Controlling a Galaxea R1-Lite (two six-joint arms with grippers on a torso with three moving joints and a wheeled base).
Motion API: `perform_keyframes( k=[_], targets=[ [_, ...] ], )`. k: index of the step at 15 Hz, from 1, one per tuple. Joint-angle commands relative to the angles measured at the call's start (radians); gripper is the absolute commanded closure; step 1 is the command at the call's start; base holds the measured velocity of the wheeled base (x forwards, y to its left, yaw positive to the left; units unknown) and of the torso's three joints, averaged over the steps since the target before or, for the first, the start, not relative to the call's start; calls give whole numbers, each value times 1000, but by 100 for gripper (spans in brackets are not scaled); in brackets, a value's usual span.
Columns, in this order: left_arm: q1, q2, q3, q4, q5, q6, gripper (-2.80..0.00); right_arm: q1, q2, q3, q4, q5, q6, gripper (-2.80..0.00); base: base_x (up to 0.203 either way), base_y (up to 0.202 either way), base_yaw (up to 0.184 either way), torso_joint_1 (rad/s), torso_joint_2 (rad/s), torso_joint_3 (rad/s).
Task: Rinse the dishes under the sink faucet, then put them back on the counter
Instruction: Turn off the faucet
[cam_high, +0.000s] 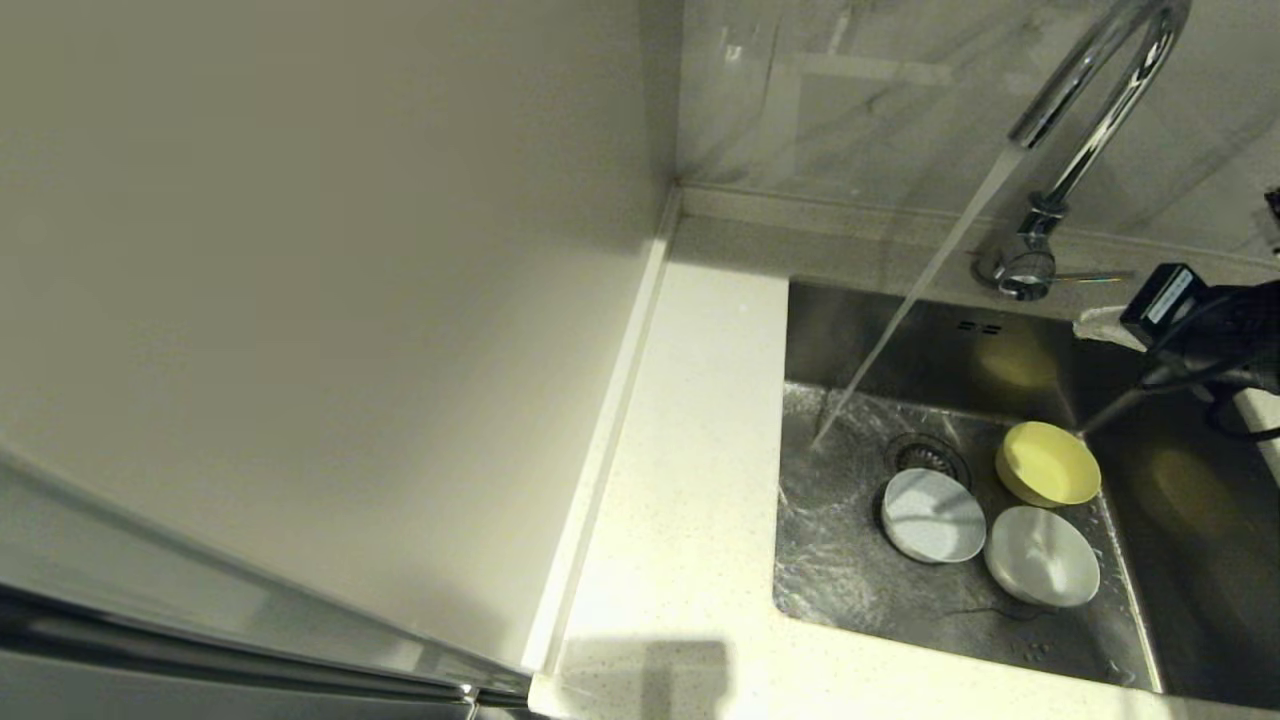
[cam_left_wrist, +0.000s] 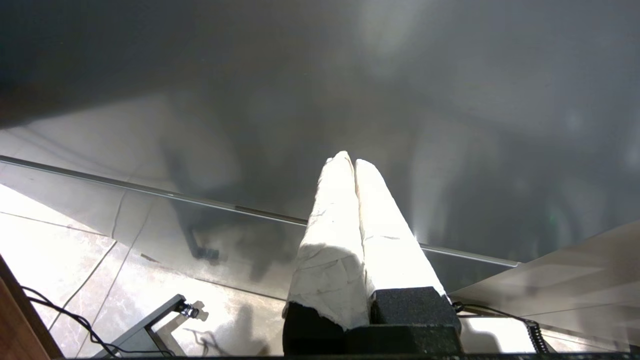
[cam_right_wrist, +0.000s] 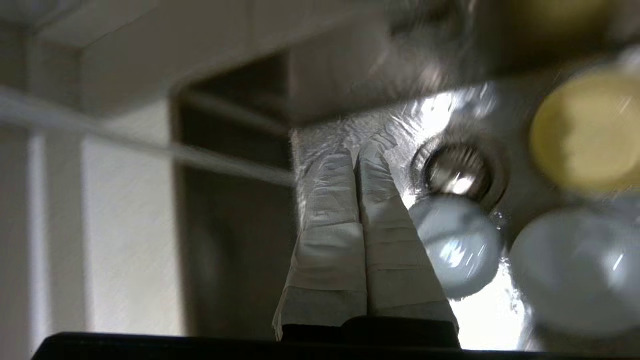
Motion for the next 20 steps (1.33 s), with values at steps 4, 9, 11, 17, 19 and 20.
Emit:
perform_keyframes(
  k=[4,9,11,17,19,20],
  targets=[
    [0,-3,0,0,1,0,0,0,88,-40,-191,-60,-37,0,0,0,0,0,0,0],
    [0,-3,0,0,1,0,0,-2,89,-41,-186,-60,-55,0,0,0,0,0,0,0],
    [0,-3,0,0,1,0,0,-3,99,-41,-186,-60,-63,0,0,0,0,0,0,0],
    [0,-3,0,0,1,0,0,-14,210,-72,-230,-110,-129,0,0,0,0,0,0,0],
    [0,-3,0,0,1,0,0,-25,243,-94,-281,-109,-121,0,0,0,0,0,0,0],
    [0,-3,0,0,1,0,0,-31,264,-106,-312,-109,-118,0,0,0,0,0,0,0]
  ],
)
